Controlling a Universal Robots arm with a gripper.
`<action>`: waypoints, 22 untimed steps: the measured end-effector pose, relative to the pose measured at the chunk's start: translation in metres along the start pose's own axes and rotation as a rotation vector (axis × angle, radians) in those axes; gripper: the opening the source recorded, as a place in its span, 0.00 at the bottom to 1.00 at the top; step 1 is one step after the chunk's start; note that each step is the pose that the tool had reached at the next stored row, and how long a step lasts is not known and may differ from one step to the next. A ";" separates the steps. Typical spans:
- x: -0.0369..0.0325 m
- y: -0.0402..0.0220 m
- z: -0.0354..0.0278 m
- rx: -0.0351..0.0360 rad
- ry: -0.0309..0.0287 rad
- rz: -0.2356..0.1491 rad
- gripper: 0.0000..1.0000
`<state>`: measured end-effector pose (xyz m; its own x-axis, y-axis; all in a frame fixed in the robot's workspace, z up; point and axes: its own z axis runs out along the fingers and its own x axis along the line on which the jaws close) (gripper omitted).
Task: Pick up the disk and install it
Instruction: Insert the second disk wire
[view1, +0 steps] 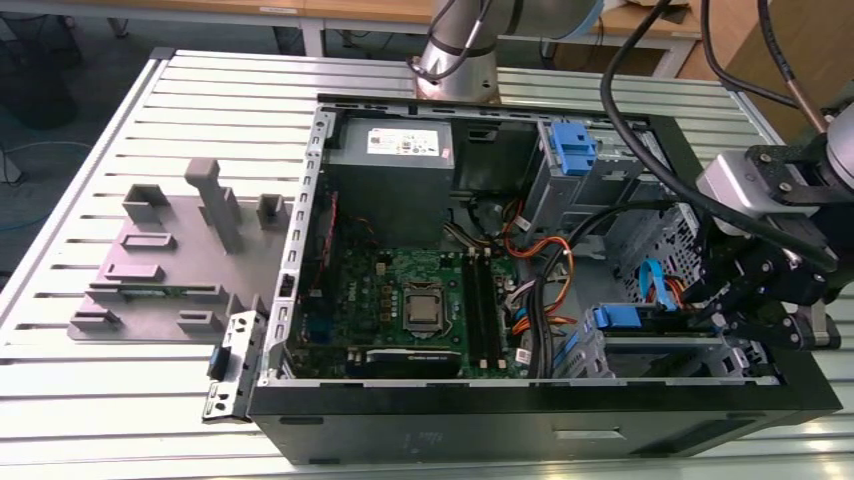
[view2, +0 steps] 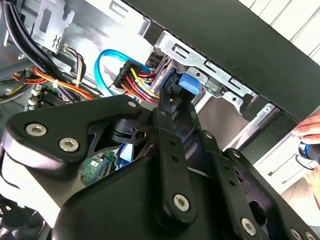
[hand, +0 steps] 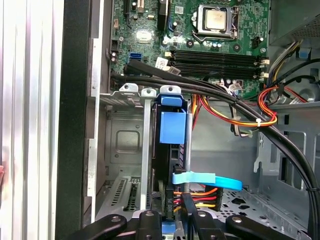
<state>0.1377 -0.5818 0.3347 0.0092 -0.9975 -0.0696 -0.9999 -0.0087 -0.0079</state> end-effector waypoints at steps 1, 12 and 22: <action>0.0000 0.0000 0.0000 0.0000 0.0000 0.000 0.30; -0.0011 0.0000 0.0000 0.0000 0.0002 0.000 0.16; -0.0054 -0.0011 0.0003 0.0012 0.0003 0.017 0.16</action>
<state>0.1387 -0.5764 0.3347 -0.0082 -0.9976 -0.0694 -0.9999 0.0087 -0.0079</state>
